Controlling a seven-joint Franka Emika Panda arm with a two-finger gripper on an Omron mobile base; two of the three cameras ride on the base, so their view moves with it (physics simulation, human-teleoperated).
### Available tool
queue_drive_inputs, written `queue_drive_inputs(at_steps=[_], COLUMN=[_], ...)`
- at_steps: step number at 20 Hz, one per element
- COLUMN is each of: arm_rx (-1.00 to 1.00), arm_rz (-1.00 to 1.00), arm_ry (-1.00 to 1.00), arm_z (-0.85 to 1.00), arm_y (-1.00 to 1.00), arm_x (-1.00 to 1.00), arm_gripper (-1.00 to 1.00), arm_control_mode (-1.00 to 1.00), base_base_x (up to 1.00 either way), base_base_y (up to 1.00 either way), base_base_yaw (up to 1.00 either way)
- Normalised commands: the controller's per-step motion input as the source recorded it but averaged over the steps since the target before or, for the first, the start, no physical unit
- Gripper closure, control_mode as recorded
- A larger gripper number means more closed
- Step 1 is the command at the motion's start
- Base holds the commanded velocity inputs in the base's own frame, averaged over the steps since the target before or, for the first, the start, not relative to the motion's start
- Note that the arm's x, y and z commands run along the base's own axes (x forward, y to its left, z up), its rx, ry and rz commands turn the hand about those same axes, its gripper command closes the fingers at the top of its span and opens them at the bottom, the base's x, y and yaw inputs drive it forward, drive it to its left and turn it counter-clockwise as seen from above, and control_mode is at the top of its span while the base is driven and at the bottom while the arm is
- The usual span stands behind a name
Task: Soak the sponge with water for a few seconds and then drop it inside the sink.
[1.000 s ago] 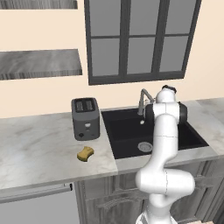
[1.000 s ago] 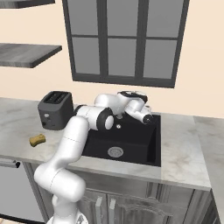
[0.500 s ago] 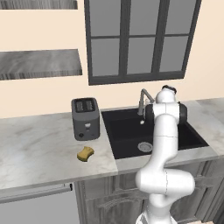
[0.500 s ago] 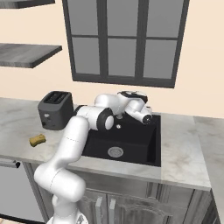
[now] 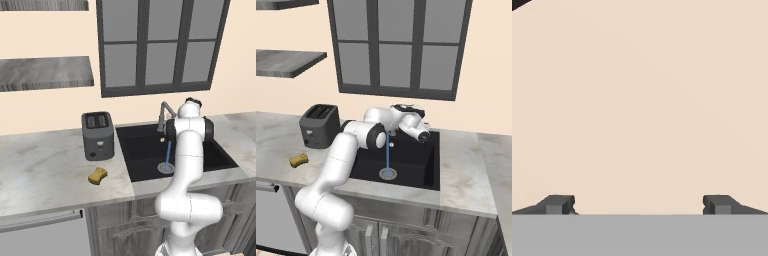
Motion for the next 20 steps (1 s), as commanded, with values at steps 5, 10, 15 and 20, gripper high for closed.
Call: queue_drive_inputs(at_steps=[5, 10, 15, 20], arm_rx=[0.00, 0.02, 0.07, 0.08], arm_rz=[-0.05, -0.04, -0.05, -0.05], arm_ry=[0.02, 0.01, 0.00, 0.00], arm_z=[-0.34, -0.01, 0.00, 0.00], arm_y=[-0.41, -0.45, -0.49, -0.49], arm_x=[0.00, 0.00, 0.00, 0.00], arm_gripper=[-1.00, -1.00, -1.00, -1.00], arm_control_mode=[-1.00, -1.00, -1.00, -1.00], base_base_x=[0.00, 0.00, 0.00, 0.00], base_base_y=[0.00, 0.00, 0.00, 0.00], base_base_yaw=[0.00, 0.00, 0.00, 0.00])
